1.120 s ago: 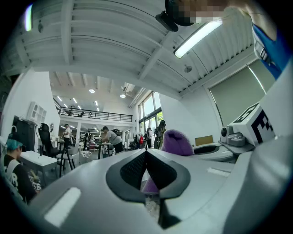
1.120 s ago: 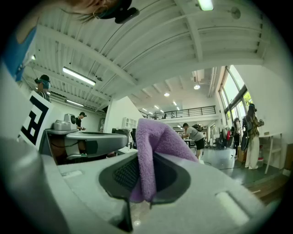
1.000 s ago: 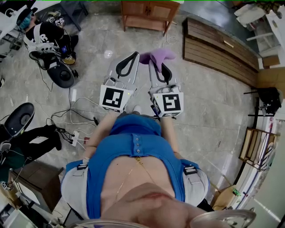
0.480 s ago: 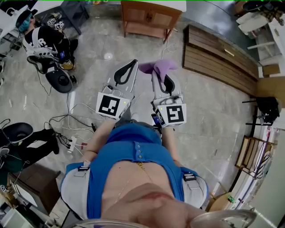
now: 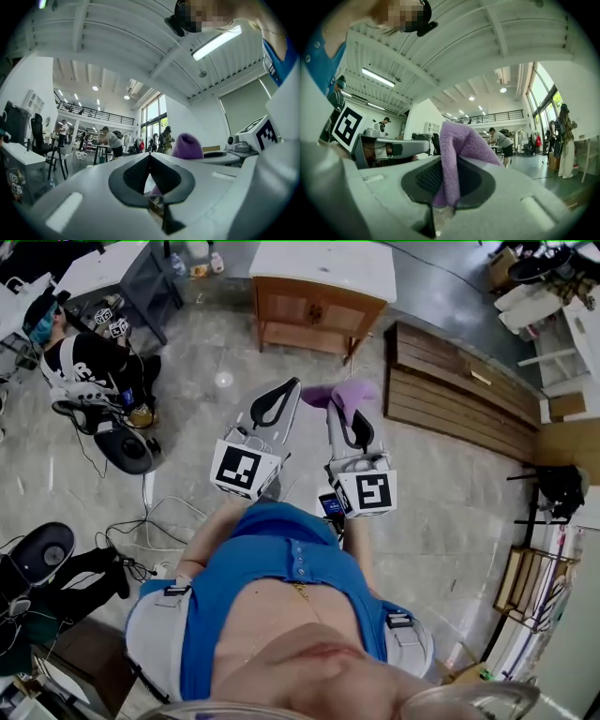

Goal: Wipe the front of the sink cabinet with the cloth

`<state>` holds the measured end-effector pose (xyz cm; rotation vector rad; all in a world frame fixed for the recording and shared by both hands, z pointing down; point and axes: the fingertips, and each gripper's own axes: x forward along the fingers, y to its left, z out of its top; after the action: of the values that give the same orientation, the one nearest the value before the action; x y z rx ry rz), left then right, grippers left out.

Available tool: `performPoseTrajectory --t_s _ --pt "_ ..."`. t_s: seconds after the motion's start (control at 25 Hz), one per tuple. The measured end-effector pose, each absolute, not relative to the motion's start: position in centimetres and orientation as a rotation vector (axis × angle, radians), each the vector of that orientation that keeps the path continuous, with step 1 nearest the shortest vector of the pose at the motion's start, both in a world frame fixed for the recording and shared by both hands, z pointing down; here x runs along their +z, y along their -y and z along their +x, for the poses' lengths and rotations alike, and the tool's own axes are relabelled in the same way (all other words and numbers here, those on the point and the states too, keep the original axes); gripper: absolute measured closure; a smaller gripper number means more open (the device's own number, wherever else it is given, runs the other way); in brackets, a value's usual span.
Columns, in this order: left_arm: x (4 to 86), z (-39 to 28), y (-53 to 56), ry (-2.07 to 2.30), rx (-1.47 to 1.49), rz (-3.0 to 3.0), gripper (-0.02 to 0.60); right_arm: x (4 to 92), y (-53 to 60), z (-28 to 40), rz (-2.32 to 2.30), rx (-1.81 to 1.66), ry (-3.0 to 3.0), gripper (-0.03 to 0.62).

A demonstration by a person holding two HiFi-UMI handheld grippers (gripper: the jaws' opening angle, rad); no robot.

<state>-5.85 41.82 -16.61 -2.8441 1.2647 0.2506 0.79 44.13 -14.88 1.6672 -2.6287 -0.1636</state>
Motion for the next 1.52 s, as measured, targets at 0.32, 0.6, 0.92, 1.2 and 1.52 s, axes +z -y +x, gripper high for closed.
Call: performPoseTrajectory --t_s 0.32,0.6,0.92,1.2,1.52 --pt "-16.4 -8.9 -33.2 -1.252 0.187 -2.818 0.581 -14.6 -35.6 -1.7 1.705 -0.187 2.61 0.536" --pt "-16.2 -10.3 -28.4 -1.287 0.119 -2.761 0.581 -13.7 -31.0 -2.1 1.684 -0.169 2.599 0.536" --pt "-15.5 -11.4 -21.9 -1.353 0.133 -2.776 0.581 -13.1 -24.3 -2.6 1.659 -0.13 2.633 0.536" --pt "-15.5 -11.0 -13.1 -1.415 0.111 -2.748 0.581 -13.1 -14.9 -2.9 1.569 -0.129 2.678 0.536" --pt "-16.4 -10.2 -1.4 -1.489 0.119 -2.699 0.581 -13.6 -2.5 -2.0 1.465 -0.134 2.735 0.536"
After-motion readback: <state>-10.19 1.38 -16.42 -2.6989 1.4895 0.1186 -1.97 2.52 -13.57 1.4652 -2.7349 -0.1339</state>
